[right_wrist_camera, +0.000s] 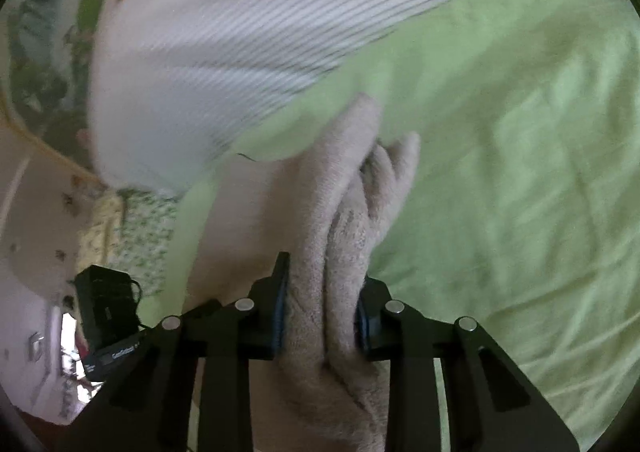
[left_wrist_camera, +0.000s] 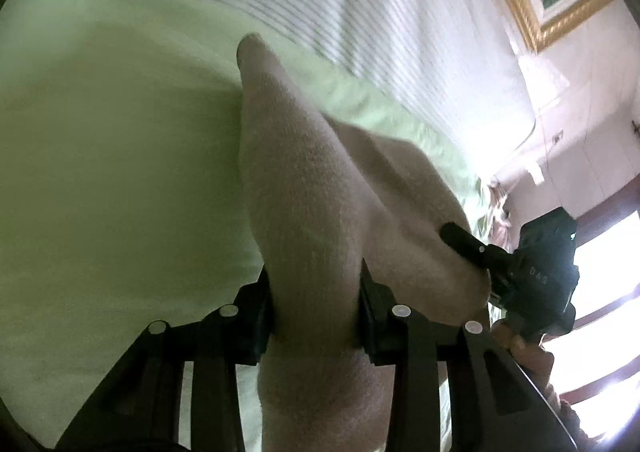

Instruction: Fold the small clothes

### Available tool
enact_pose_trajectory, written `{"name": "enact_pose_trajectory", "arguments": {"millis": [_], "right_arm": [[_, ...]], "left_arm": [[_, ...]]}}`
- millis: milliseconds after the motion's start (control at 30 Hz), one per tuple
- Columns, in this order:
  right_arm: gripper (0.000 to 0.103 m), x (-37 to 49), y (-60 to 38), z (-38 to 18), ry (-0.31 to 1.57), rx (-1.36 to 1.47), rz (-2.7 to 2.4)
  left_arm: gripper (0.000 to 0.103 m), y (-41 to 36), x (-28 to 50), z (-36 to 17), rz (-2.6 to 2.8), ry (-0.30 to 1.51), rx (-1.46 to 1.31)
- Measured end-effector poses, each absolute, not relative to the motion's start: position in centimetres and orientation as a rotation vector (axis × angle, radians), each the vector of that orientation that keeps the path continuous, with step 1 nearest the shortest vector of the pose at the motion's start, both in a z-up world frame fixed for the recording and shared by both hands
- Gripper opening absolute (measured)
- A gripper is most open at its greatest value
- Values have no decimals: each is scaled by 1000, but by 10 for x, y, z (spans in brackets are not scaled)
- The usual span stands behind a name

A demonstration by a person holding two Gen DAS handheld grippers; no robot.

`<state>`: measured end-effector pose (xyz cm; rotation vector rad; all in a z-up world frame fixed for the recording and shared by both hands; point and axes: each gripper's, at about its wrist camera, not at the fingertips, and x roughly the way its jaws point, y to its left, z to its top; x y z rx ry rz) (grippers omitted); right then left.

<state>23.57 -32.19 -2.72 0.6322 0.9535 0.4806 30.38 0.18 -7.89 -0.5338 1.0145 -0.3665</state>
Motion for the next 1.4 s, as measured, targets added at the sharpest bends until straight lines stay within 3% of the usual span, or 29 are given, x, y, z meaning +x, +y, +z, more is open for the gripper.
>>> {"name": "enact_pose_trajectory", "arguments": {"millis": [333,667,833,867,1000,1400], "right_arm": [[28,211,-198,-42,1016,617,704],[28,197,-162,-79,1109,520,646],[39,203,-170,-89,1136,526,605],[47,203,-171,-88,1136,512,587],[51,201,-182,-80,1121,489,555],[51,150,-198,-20,1009,462,604]], "left_arm": [[35,116,212,-74,-214,1000,-579],[37,130,184,-103,-170,1032,-566],[44,130,187,-115,-157,1055,-549],[49,133,186,-116,-149,1058,-551],[60,146,176,-114,-114,1054,-556],[58,140,138,-78,-166,991,-513]]}}
